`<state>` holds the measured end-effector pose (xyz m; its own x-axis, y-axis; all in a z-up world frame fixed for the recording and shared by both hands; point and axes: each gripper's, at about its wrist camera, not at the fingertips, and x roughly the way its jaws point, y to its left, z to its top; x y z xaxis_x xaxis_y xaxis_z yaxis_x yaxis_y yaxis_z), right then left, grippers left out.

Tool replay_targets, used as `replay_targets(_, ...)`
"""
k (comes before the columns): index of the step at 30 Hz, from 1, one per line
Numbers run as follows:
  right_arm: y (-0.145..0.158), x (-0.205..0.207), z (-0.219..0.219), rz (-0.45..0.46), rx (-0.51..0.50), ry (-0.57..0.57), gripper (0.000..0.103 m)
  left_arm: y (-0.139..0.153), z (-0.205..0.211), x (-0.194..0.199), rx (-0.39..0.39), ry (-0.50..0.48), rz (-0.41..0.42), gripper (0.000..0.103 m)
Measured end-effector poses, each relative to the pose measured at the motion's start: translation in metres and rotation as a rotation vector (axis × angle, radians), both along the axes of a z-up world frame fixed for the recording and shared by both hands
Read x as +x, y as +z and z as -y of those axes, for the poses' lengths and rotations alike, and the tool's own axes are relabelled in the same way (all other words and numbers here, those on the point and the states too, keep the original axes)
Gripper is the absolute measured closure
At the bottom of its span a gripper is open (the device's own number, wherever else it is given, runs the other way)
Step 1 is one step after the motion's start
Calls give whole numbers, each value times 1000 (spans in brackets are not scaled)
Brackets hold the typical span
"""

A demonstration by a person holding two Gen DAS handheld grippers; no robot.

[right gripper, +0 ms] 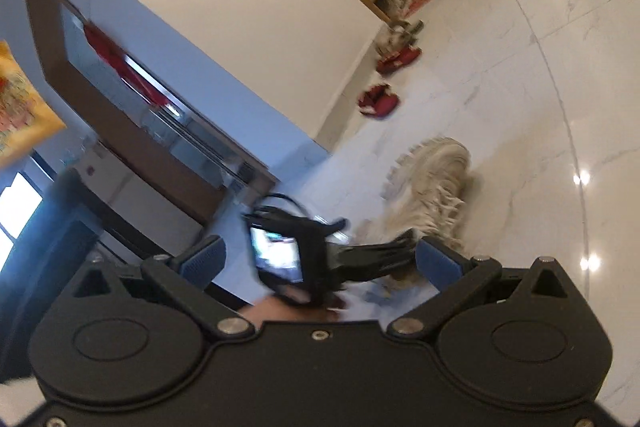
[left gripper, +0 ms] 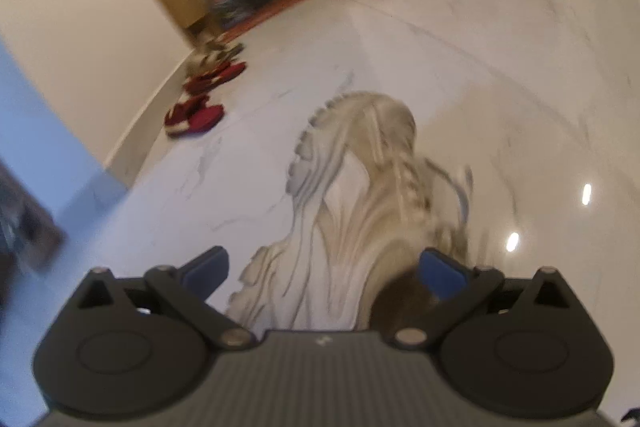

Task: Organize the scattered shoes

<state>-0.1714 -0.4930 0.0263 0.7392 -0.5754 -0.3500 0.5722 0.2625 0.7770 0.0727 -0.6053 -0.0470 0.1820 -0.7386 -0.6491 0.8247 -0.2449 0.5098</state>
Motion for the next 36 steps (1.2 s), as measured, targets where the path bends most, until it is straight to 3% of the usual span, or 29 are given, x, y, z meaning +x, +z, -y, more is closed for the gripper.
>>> replay_targets(3, -1, 2, -1, 14, 17, 17, 0, -10, 6, 2, 35, 42, 119, 1)
replay_targets(7, 2, 3, -7, 3, -52, 32, 0, -21, 27, 9, 64, 186, 44, 1)
replay_targets(11, -3, 2, -4, -15, -29, 10, 0, -45, 30, -12, 79, 196, 142, 2)
replay_targets(12, -6, 2, -3, -12, -12, 13, 0, -49, 24, -17, 58, 198, 176, 8)
replay_targets(13, -6, 2, -4, -13, -8, 11, 0, -48, 19, -19, 39, 203, 199, 30)
replay_targets(14, -6, 2, -4, -16, -10, 10, 0, -45, 13, -20, 17, 210, 238, 38)
replay_targets(16, -5, 0, -5, -20, -32, 6, 0, -37, 2, -18, 17, 219, 199, 38)
replay_targets(20, -4, -1, -2, -12, -16, 3, 0, -37, -27, -31, 65, 152, 237, 39)
replay_targets(23, -1, -5, -3, -3, -26, 0, 0, -30, -59, -49, 80, 147, 182, 39)
replay_targets(25, 1, -8, -3, 9, -32, -10, 0, -32, -81, -65, 82, 132, 197, 38)
replay_targets(30, 5, -11, -6, 44, -42, -12, 0, -36, -168, -107, 88, 103, 209, 37)
replay_targets(34, 14, -14, -14, 67, -49, 5, 0, -32, -233, -123, 105, 175, 167, 38)
replay_targets(36, 19, -17, -17, 82, -53, 1, 0, -21, -262, -122, 119, 276, 64, 38)
